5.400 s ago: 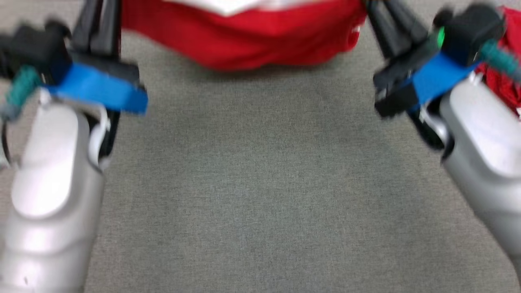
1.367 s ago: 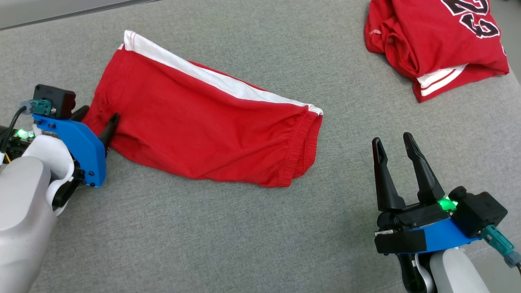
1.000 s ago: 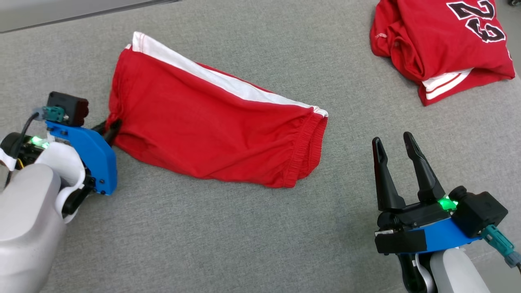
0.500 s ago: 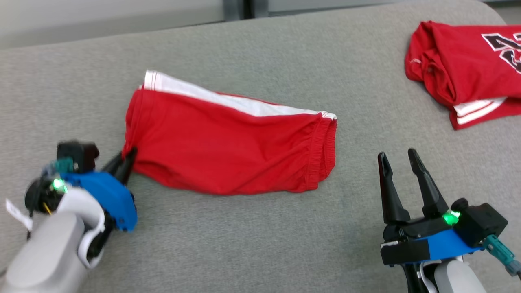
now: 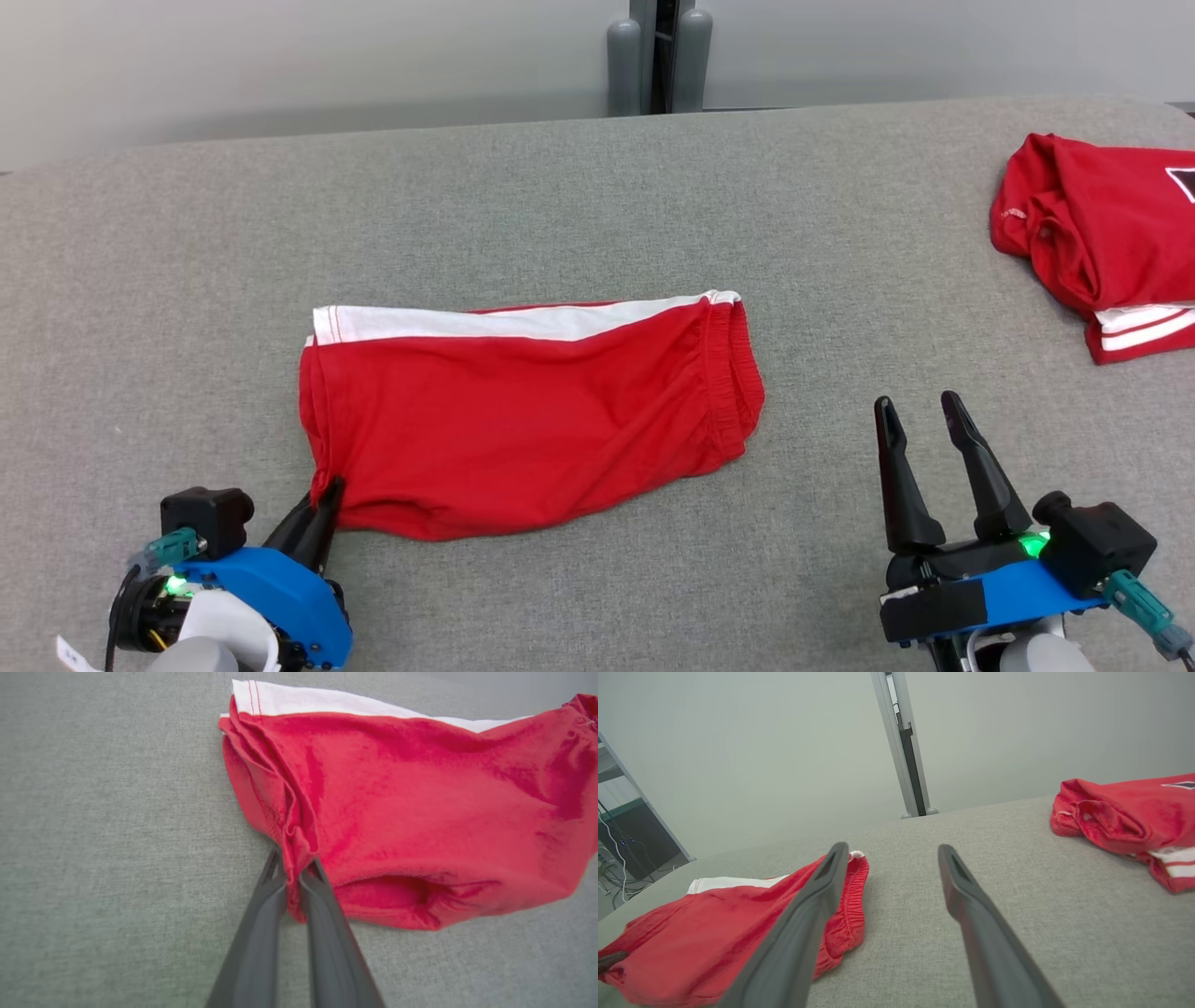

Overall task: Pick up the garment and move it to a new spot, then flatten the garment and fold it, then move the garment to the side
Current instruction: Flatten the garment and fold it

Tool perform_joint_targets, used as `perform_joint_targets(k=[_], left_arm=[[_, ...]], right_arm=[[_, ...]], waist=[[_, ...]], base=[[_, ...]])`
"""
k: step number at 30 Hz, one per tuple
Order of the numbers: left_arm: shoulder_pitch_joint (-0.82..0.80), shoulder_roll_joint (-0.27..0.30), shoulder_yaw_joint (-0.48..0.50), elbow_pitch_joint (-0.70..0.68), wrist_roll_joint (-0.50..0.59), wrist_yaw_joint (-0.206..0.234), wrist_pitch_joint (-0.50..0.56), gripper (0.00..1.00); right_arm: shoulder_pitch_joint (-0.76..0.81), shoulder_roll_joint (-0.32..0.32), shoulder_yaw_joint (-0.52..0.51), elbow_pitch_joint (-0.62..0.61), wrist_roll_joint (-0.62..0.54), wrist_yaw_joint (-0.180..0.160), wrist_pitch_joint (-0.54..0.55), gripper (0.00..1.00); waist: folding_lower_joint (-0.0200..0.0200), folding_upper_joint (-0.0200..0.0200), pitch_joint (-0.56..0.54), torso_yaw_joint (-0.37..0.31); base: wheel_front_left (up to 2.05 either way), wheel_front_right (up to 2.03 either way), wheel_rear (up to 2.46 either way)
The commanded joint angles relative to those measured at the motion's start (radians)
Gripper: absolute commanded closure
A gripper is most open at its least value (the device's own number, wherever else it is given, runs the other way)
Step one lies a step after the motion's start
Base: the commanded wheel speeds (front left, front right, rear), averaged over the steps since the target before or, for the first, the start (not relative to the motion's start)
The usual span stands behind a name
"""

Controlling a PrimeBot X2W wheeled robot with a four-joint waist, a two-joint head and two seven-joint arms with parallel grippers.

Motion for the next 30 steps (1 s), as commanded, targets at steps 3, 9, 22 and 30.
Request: perform_joint_targets(k=[3,9,22,30], left_arm=[[0.006,0.003,0.003,0.003,0.024,0.018,-0.054,0.00],[0.008,-0.027,0.023,-0.004,0.067,0.041,-0.171,0.00],[0.107,-0.137,0.262,-0.244,0.341,0.051,-0.199,0.00],[0.219,-0.239,0.422,-0.332,0.490,0.014,-0.199,0.00]], right_arm=[[0.010,0.002,0.006,0.010,0.005,-0.001,0.001,0.00],[0.003,0.004,-0.004,0.014,0.001,-0.001,0.001,0.00],[0.024,0.025,-0.064,-0.016,-0.031,-0.001,0.001,0.00],[0.066,0.036,-0.070,-0.027,-0.074,-0.001,0.001,0.00]], waist=[[0.0001,0.0000,-0.007,0.000],[0.0001,0.0000,-0.025,-0.009],[0.0001,0.0000,-0.087,-0.020],[0.0001,0.0000,-0.129,-0.029]], base=[[0.00,0.00,0.00],[0.00,0.00,0.00],[0.00,0.00,0.00],[0.00,0.00,0.00]])
